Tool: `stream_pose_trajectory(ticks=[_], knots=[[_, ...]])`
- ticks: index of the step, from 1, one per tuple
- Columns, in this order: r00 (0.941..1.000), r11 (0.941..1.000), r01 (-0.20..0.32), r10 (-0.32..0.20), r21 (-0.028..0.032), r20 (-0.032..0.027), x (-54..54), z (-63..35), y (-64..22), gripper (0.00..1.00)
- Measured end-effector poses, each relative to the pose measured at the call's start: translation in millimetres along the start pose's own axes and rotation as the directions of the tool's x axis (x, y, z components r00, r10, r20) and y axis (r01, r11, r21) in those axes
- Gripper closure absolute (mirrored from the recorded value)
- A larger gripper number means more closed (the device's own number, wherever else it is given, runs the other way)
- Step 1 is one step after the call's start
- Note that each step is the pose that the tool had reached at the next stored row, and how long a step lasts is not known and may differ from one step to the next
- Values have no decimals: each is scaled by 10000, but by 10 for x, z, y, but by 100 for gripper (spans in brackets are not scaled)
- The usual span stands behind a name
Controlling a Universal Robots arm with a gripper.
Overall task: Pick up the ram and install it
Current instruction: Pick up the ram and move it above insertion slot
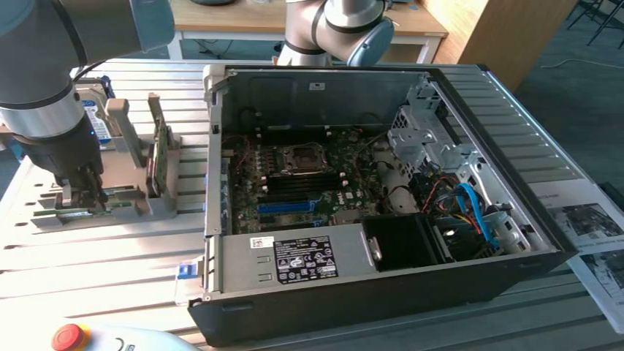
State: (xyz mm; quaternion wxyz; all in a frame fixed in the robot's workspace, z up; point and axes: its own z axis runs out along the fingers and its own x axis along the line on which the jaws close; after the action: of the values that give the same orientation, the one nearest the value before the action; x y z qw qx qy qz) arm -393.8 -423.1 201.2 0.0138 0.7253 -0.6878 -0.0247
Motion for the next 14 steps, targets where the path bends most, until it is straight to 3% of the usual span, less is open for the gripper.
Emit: stream_pose_trajectory(ticks=[14], knots=[[10000, 10000, 21, -21, -1, -1, 0, 0, 0, 76]])
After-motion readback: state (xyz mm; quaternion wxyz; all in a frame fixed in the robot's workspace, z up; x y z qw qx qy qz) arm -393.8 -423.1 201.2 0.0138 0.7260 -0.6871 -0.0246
